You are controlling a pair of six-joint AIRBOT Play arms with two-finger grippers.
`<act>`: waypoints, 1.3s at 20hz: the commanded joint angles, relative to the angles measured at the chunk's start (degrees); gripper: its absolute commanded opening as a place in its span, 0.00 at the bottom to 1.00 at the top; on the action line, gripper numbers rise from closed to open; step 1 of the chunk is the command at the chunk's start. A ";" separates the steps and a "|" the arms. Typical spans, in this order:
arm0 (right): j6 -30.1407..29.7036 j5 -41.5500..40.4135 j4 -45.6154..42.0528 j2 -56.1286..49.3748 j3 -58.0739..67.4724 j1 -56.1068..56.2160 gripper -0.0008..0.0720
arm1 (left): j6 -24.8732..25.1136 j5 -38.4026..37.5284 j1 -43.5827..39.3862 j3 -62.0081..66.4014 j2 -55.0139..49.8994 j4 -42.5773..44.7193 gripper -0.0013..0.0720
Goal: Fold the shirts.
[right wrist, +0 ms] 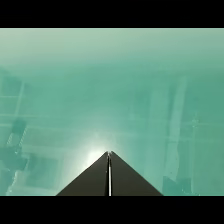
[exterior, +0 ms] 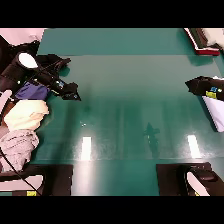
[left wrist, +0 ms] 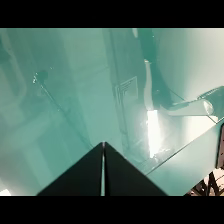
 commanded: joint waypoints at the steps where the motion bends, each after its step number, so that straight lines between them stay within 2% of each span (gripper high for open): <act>1: 0.20 0.22 0.00 0.09 -0.02 0.22 0.03 | 0.00 0.00 0.02 -0.02 0.00 0.02 0.05; 12: 0.20 1.09 0.02 0.11 -0.02 0.22 0.03 | -0.02 0.04 0.02 -0.02 0.00 0.00 0.05; 15: 0.20 1.03 0.02 0.11 -0.02 0.22 0.03 | 0.04 3.67 0.02 -0.04 0.00 -0.74 0.05; 16: 0.17 1.05 0.02 0.11 -0.02 0.22 0.03 | 0.11 5.11 0.04 -0.02 0.00 -0.66 0.15; 17: 0.17 1.07 0.02 0.11 -0.02 0.22 0.03 | 0.07 7.13 0.22 -0.02 0.00 -0.24 0.66; 18: 0.17 1.03 0.02 0.11 -0.02 0.22 0.03 | -0.02 10.19 0.39 0.00 0.00 0.72 1.00; 21: 0.17 1.07 0.07 0.11 -0.02 0.22 0.03 | -0.44 21.70 1.27 2.95 0.00 10.25 0.98; 24: 0.17 1.31 0.20 0.11 -0.02 0.22 0.03 | -5.62 33.59 4.15 7.76 -0.28 24.63 0.98; 26: 0.20 1.44 0.15 0.09 -0.02 0.22 0.03 | -5.53 39.17 7.78 9.92 -1.53 28.33 0.98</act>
